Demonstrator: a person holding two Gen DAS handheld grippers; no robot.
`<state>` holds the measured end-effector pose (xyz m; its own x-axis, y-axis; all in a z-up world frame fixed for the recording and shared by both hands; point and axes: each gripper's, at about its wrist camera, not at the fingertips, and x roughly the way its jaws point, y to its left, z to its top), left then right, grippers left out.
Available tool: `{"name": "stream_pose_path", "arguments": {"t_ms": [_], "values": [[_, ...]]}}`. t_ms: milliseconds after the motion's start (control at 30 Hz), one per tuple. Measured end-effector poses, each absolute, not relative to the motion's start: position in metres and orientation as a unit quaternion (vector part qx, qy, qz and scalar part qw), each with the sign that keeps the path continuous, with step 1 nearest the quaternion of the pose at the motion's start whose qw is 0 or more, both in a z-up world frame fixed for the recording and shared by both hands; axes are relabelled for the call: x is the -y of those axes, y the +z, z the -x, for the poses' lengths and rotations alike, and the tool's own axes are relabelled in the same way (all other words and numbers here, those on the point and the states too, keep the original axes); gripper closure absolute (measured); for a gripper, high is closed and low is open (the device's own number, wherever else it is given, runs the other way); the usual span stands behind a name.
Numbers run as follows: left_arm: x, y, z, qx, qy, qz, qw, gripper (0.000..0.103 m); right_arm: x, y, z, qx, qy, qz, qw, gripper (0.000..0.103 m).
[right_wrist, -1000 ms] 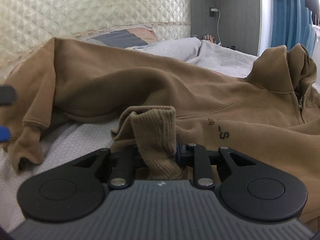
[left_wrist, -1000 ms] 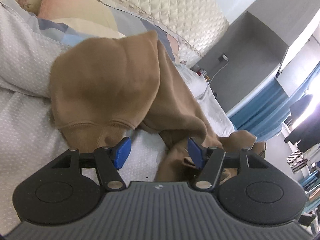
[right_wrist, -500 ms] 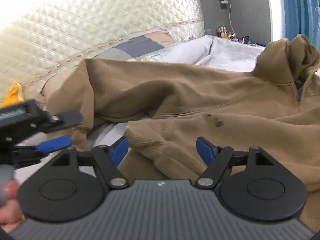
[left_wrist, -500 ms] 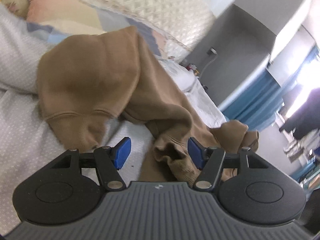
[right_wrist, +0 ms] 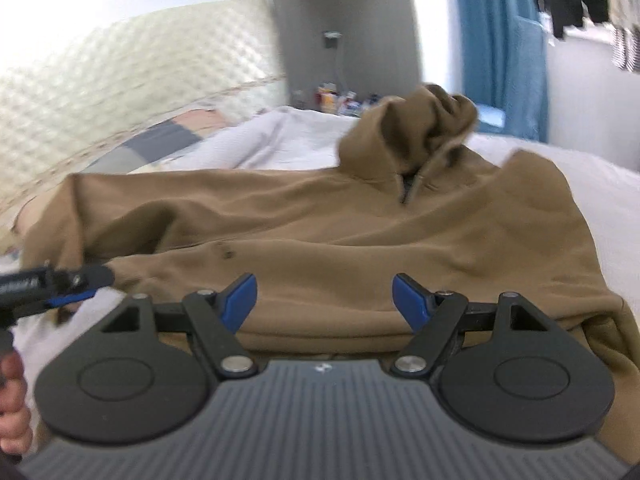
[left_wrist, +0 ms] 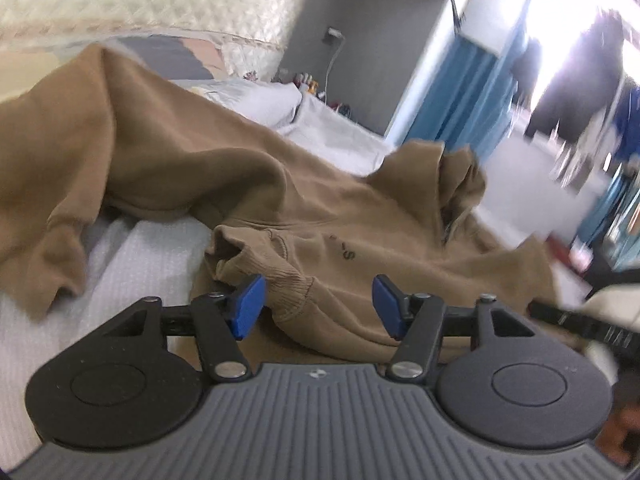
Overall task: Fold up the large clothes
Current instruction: 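Lay the sleeve across the hoodie body and open the right gripper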
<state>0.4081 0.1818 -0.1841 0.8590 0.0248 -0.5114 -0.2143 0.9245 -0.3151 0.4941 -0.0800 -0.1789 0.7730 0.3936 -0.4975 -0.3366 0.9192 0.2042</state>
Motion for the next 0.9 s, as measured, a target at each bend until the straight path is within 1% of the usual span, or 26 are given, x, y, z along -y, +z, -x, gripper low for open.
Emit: {"name": "stream_pose_path", "arguments": {"t_ms": [100, 133, 200, 267, 367, 467, 600, 700, 800, 900], "values": [[-0.180, -0.196, -0.427, -0.279, 0.074, 0.171, 0.942, 0.054, 0.089, -0.194, -0.511, -0.285, 0.179, -0.081, 0.938, 0.027], [-0.180, -0.201, -0.431, -0.287, 0.078, 0.169, 0.940, 0.055, 0.090, -0.200, -0.515, -0.290, 0.176, -0.083, 0.937, 0.028], [-0.177, -0.210, -0.437, -0.300, 0.087, 0.156, 0.937, 0.056, 0.092, -0.212, -0.523, -0.301, 0.170, -0.080, 0.935, 0.032], [-0.177, -0.223, -0.447, -0.323, 0.097, 0.143, 0.931, 0.056, 0.094, -0.225, -0.532, -0.316, 0.161, -0.080, 0.932, 0.042], [-0.178, -0.237, -0.456, -0.341, 0.097, 0.145, 0.924, 0.056, 0.097, -0.244, -0.544, -0.351, 0.147, -0.099, 0.920, 0.048], [-0.181, -0.244, -0.460, -0.345, 0.094, 0.151, 0.922, 0.055, 0.088, -0.257, -0.547, -0.348, 0.142, -0.071, 0.924, 0.048], [-0.185, -0.244, -0.461, -0.344, 0.092, 0.166, 0.920, 0.055, 0.081, -0.258, -0.545, -0.342, 0.131, -0.059, 0.929, 0.045], [-0.187, -0.238, -0.450, -0.337, 0.094, 0.177, 0.920, 0.055, 0.085, -0.247, -0.538, -0.342, 0.121, -0.068, 0.930, 0.049], [-0.184, -0.227, -0.440, -0.327, 0.088, 0.176, 0.924, 0.055, 0.089, -0.232, -0.532, -0.344, 0.127, -0.093, 0.926, 0.048], [-0.181, -0.216, -0.427, -0.315, 0.085, 0.174, 0.929, 0.054, 0.090, -0.218, -0.516, -0.335, 0.139, -0.091, 0.927, 0.048]]}}
